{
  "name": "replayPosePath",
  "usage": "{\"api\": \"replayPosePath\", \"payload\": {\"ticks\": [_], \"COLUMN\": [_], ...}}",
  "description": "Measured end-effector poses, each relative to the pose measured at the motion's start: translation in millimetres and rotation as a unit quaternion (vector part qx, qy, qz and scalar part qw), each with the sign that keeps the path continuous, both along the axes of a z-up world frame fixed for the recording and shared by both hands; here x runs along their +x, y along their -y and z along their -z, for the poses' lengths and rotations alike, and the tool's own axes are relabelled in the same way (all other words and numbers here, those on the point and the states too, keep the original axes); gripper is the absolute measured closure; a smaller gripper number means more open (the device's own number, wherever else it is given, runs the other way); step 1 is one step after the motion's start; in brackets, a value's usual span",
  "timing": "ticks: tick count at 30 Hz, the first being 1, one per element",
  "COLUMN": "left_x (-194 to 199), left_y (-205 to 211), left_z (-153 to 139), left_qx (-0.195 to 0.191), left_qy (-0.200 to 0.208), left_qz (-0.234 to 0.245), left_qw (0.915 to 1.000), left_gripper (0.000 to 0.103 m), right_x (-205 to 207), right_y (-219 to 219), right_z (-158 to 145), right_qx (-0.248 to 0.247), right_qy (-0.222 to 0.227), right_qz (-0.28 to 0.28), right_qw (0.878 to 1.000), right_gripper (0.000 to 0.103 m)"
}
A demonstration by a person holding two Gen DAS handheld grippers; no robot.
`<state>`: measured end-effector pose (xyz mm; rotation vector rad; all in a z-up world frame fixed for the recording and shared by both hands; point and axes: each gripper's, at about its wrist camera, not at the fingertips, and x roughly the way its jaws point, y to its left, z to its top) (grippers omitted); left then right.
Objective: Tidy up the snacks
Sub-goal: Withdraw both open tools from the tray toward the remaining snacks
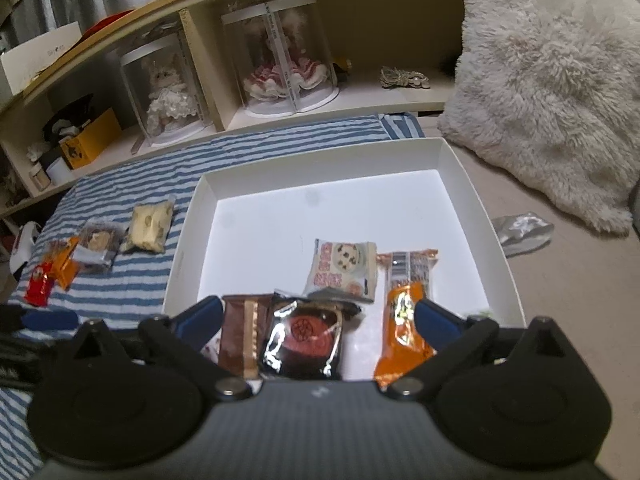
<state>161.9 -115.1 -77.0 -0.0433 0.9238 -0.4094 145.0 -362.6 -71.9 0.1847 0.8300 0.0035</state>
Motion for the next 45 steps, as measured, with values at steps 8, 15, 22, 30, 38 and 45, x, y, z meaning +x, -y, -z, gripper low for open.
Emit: {"api": "replayPosePath", "payload": {"ticks": [8,15,22,30,38,45], "left_x": [-3,-5,-1,9,36,60], "left_y": [-31,-63,-103,-158,-204,-233], "left_z": [-6,-13,-29,-36,-22,-5], "left_qx": [0.002,0.028,0.036,0.045,0.057,0.044], "left_qy": [0.020,0.033,0.060,0.075,0.080,0.063], "left_qz": [-0.037,-0.062,-0.092,-0.145,-0.200,-0.231], "left_qw": [0.9991,0.9971,0.9933,0.9856,0.9750,0.9699], "left_gripper": [0.000,0.000,0.000,0.000,0.000,0.000], "right_x": [-9,-10,-4,16,43,74], "right_y": [-18,-40,-66,-108,-152,-191], "right_z": [-3,-9,-14,-14,-1,9], "right_qx": [-0.001,0.011,0.018,0.018,0.066,0.117], "right_qy": [0.007,0.022,0.033,0.042,0.045,0.044], "right_qz": [-0.011,-0.037,-0.063,-0.094,-0.100,-0.093], "right_qw": [1.000,0.999,0.997,0.995,0.992,0.988], "right_gripper": [0.000,0.000,0.000,0.000,0.000,0.000]}}
